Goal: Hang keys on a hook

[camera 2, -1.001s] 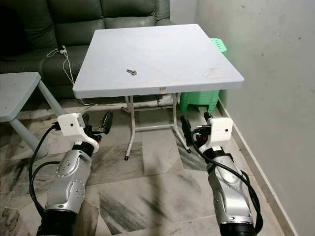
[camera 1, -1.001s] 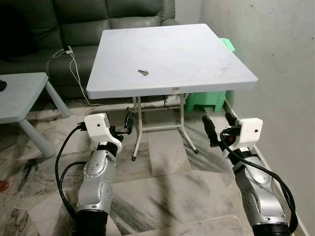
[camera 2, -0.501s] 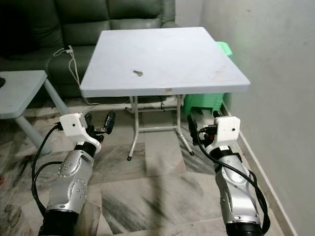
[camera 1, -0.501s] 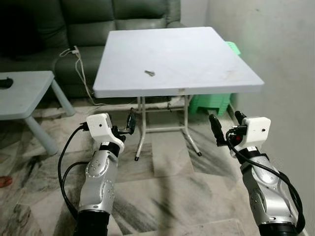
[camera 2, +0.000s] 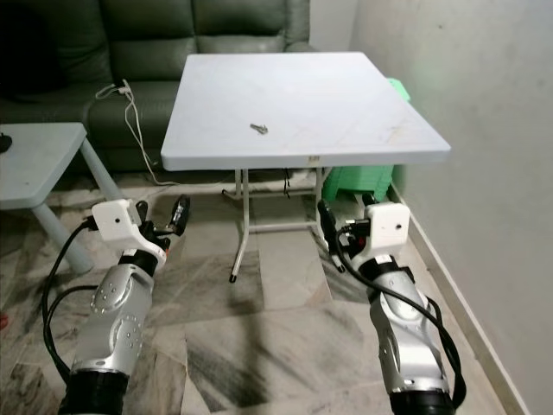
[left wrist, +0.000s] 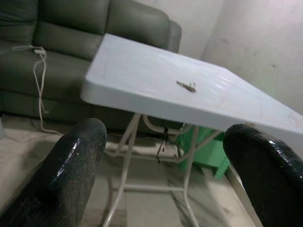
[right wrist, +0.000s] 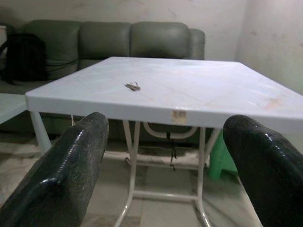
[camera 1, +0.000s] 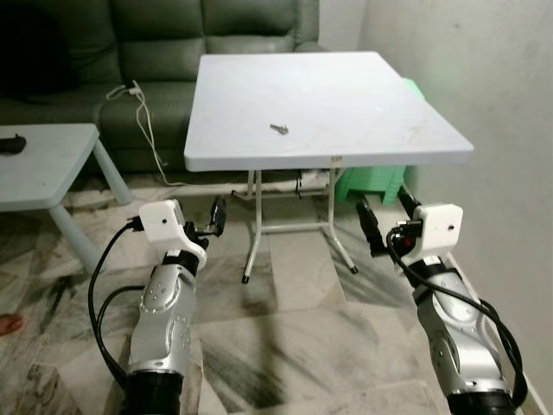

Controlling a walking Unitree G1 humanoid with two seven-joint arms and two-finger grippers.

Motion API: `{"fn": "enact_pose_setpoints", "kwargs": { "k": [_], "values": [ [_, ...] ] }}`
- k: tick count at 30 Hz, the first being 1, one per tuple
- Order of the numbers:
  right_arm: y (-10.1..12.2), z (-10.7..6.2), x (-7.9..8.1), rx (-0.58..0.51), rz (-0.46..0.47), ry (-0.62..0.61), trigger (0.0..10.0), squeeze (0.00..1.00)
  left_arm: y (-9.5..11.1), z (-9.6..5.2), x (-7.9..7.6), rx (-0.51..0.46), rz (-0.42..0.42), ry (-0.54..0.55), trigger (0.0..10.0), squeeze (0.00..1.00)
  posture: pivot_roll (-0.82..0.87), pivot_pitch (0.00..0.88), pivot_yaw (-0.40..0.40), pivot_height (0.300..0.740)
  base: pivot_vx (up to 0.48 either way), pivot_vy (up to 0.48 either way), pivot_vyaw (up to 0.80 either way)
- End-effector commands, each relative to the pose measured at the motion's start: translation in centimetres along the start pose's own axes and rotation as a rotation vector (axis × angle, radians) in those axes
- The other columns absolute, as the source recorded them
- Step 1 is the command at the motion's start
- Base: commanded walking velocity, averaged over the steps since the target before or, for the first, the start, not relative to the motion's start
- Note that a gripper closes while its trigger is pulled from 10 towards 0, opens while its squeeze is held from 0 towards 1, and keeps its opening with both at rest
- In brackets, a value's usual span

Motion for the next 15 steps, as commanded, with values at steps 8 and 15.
{"fn": "enact_pose_setpoints", "kwargs": {
  "k": [8, 15],
  "values": [
    [-0.04, -0.31, -0.59, 0.007, -0.002, -0.016, 10.0, 0.00, -0.20, 0.09, -0.29, 0.003, 0.014, 0.004, 10.0, 0.00, -0.02, 0.000, -0.028, 0.740, 0.000, 0.000, 0.00],
    [-0.08, -0.34, -0.71, 0.010, -0.006, -0.019, 10.0, 0.00, 0.04, 0.01, -0.34, -0.007, 0.014, 0.002, 10.0, 0.00, -0.02, 0.000, -0.032, 0.740, 0.000, 0.000, 0.00]
  ]
}}
Point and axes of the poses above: a point about 5 cm out from each wrist's last joint towards the gripper, its own z axis pointing out of the wrist towards the gripper, its own y axis along the axis of the wrist's last joint, x = y × z, the point moved 4 cm from there along z, pointing out of the wrist towards the gripper, and after that the axes turned 6 degrees about -z, right-handed, at the moved point
